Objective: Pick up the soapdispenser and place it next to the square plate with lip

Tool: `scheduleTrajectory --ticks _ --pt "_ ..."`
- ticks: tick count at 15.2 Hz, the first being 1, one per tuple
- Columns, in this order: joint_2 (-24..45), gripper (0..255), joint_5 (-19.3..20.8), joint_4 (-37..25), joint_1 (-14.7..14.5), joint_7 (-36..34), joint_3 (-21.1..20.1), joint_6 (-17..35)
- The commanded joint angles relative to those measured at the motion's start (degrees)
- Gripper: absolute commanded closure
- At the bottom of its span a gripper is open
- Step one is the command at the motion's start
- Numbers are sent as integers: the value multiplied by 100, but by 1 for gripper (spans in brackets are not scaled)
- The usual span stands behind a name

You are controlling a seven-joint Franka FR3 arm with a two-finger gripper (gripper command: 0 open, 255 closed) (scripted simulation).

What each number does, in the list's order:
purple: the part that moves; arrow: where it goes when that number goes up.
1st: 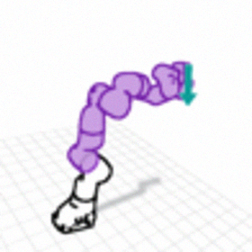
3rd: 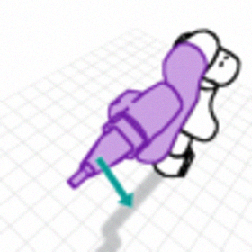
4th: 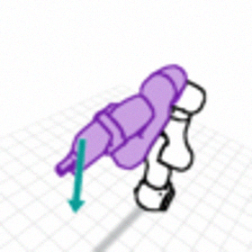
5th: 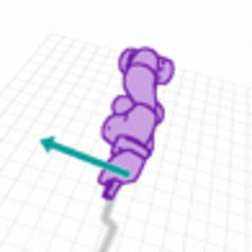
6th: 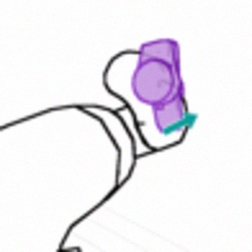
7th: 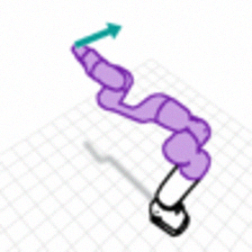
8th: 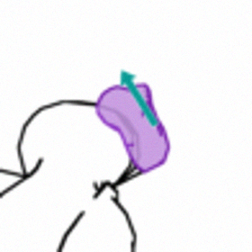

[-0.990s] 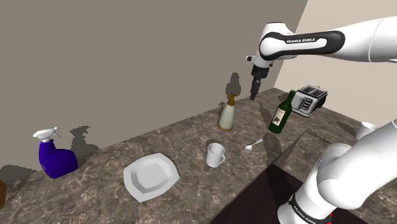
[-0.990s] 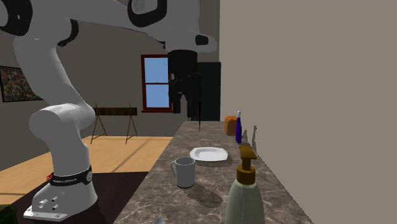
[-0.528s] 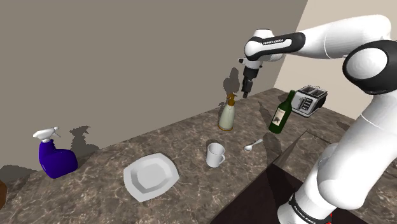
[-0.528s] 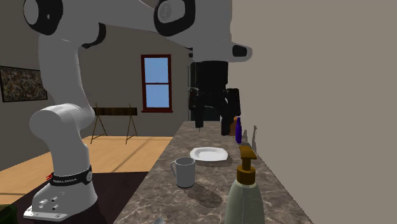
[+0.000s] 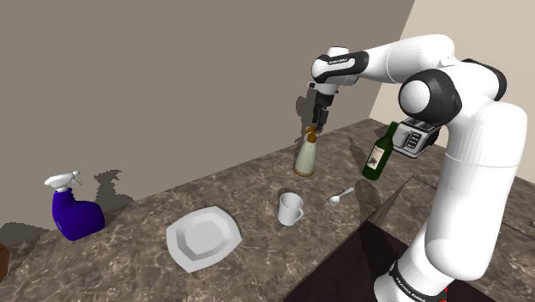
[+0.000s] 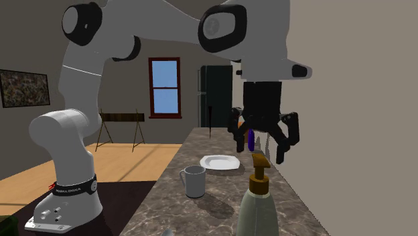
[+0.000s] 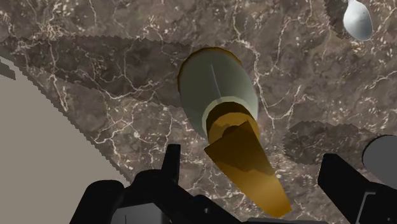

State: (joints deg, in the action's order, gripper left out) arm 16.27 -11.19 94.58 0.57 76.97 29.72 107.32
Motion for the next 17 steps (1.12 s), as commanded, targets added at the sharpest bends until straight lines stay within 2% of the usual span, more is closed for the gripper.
scheduleTrajectory --ticks 1,6,14,15,17 --pt "115 0 -70 0 34 84 -22 97" --pt "209 0 -140 310 24 133 -55 486" --pt "209 0 -140 309 24 133 -55 485" --pt "209 255 -140 309 24 133 -55 485" --pt "209 255 -140 309 24 133 -55 485"
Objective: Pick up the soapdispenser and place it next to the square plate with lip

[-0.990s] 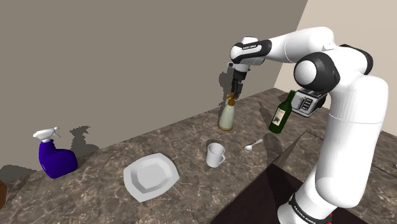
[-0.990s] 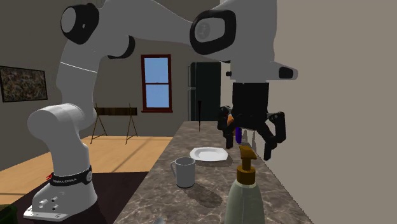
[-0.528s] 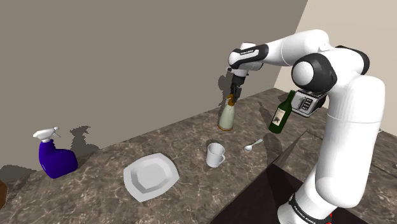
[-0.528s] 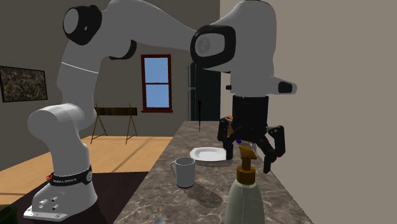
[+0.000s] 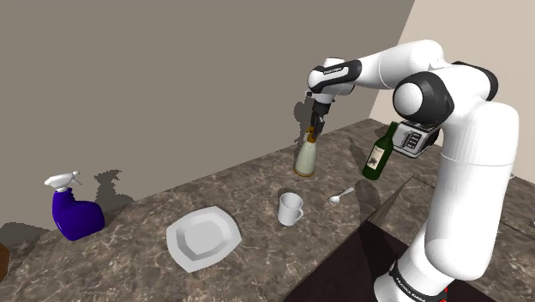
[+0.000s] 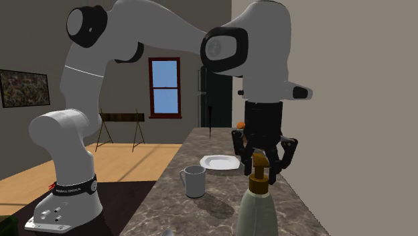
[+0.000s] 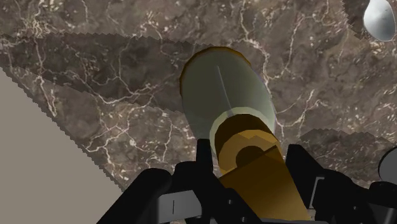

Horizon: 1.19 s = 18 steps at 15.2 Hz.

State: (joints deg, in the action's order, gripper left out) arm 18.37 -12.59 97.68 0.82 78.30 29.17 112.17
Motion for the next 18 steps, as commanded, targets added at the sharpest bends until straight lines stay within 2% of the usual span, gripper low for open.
scheduleTrajectory --ticks 1,7,18 --pt "-1 255 0 -1 0 0 0 0" --pt "-1 255 0 0 0 0 0 2" --pt "-173 255 127 -631 7 -117 52 -771"
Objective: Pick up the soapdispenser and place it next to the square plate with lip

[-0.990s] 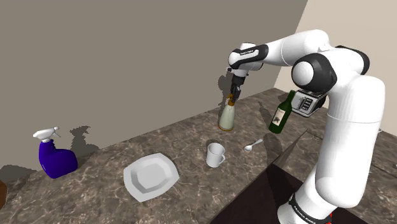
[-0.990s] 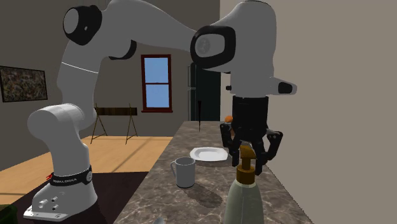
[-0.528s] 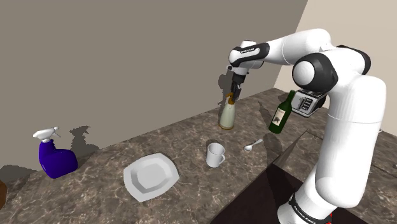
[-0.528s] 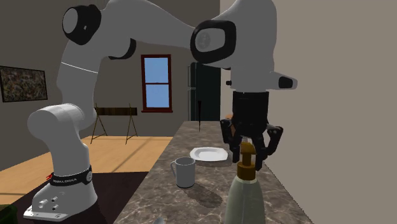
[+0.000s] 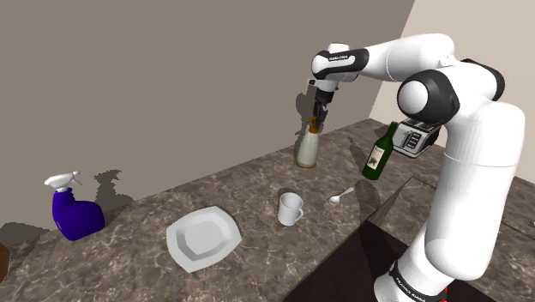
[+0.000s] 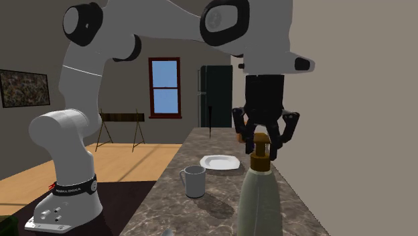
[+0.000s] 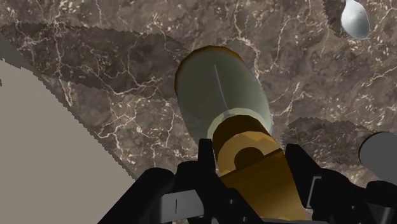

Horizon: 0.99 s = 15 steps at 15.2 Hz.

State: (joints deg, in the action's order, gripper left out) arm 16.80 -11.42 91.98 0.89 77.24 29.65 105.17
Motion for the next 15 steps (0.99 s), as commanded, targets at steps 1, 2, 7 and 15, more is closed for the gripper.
scheduleTrajectory --ticks 1,2,7,15 --pt "-23 255 17 -127 4 -19 7 -145" --pt "-30 255 23 -197 8 -27 10 -219" --pt "-41 255 40 -519 31 -56 23 -549" --pt "-1358 255 696 374 -741 -1144 -248 -734"
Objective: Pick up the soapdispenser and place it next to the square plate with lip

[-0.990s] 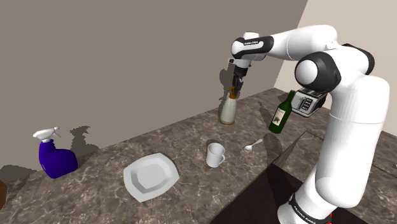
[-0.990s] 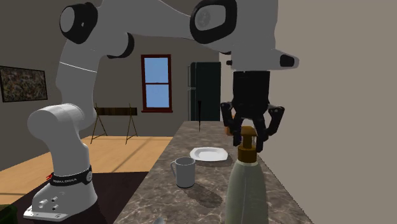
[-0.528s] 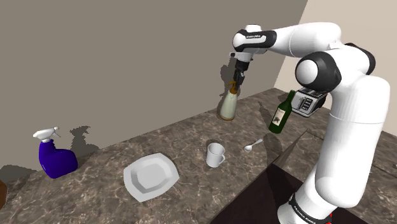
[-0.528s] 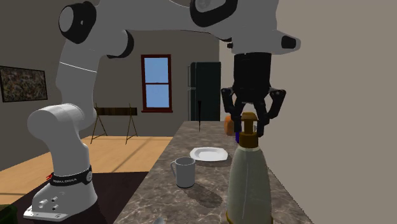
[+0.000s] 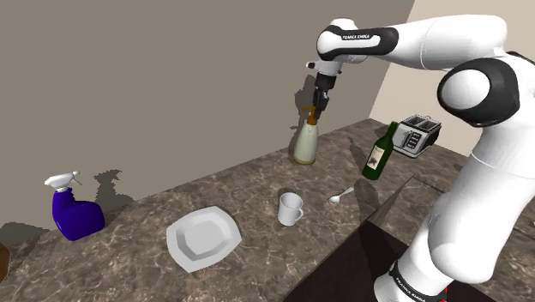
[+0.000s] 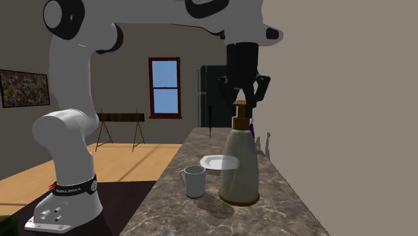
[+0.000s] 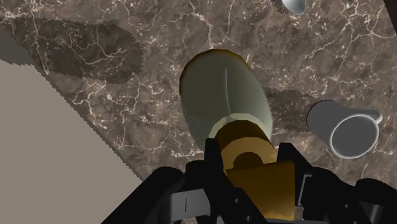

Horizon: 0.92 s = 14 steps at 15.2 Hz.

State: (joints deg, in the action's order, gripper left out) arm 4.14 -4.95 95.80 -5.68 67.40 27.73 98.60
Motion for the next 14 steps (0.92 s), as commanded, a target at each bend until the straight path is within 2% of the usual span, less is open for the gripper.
scheduleTrajectory --ticks 1,7,14 --pt "-232 255 114 64 -157 -303 -115 -122" --pt "-943 255 394 335 -540 -1152 -529 -459" --pt "-1471 255 497 315 -909 -2104 -1087 -952"
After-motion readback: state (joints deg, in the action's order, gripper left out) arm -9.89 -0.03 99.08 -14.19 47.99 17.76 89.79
